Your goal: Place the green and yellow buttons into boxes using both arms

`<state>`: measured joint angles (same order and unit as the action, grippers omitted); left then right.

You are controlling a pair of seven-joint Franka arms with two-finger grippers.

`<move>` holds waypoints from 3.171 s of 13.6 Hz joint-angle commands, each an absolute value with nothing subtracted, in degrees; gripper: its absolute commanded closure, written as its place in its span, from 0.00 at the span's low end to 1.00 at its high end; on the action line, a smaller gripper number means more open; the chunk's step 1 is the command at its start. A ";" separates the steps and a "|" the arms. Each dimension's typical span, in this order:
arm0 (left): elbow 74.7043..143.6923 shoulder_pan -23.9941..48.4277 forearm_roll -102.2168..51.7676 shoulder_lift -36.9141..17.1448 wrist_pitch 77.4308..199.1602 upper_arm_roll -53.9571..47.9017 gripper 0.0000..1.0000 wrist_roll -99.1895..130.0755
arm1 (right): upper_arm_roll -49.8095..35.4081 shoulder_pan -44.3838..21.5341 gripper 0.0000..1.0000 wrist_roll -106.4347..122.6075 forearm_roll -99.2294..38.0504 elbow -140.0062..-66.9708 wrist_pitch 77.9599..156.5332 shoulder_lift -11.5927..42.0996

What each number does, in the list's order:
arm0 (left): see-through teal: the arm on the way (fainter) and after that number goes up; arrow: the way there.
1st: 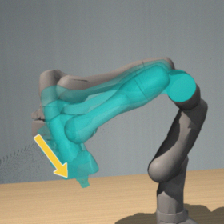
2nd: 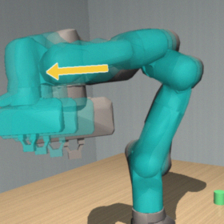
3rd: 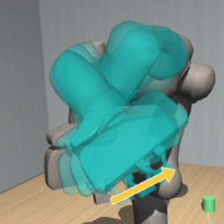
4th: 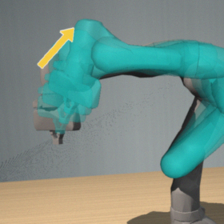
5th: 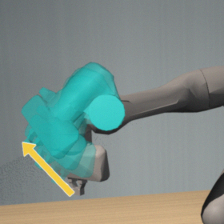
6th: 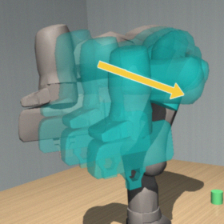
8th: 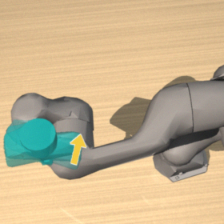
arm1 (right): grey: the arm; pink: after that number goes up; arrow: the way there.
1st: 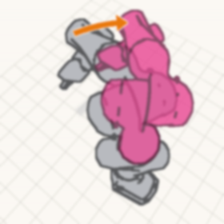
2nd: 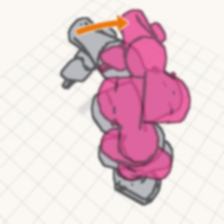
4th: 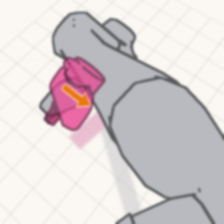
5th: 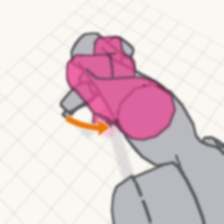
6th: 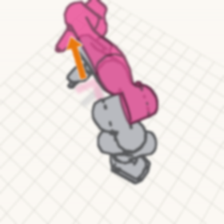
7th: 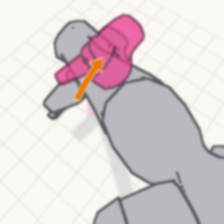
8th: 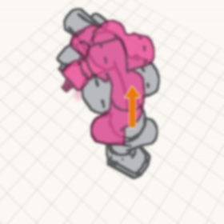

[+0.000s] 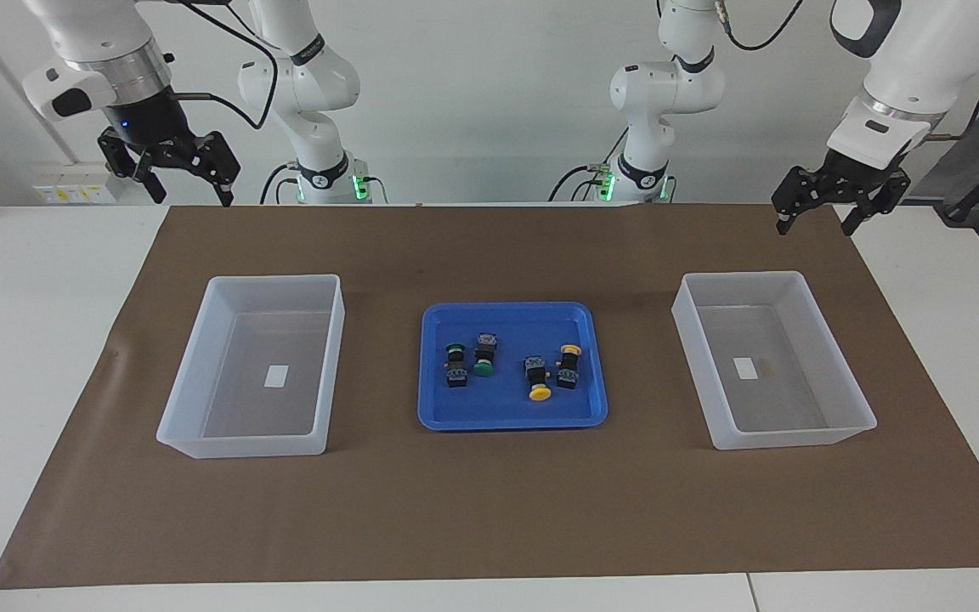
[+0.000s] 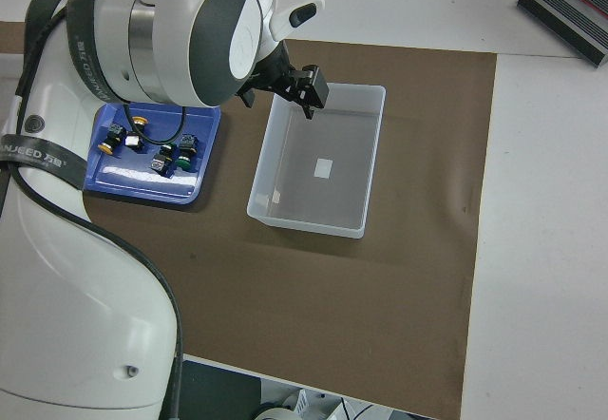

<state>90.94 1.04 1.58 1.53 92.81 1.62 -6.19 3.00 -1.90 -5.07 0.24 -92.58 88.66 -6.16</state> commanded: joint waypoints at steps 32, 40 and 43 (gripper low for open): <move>110.54 25.31 -0.35 -3.25 119.13 0.18 0.00 17.58 | 1.67 -28.74 0.00 -24.61 0.18 -104.23 131.47 18.37; 117.16 27.86 -0.35 -10.27 137.70 0.18 0.00 17.40 | 1.67 -30.58 0.05 -24.79 0.88 -106.08 135.88 22.50; 117.07 29.08 -0.26 -13.00 139.83 0.18 0.00 17.23 | 1.67 -30.67 0.17 -24.87 0.88 -106.70 137.63 22.85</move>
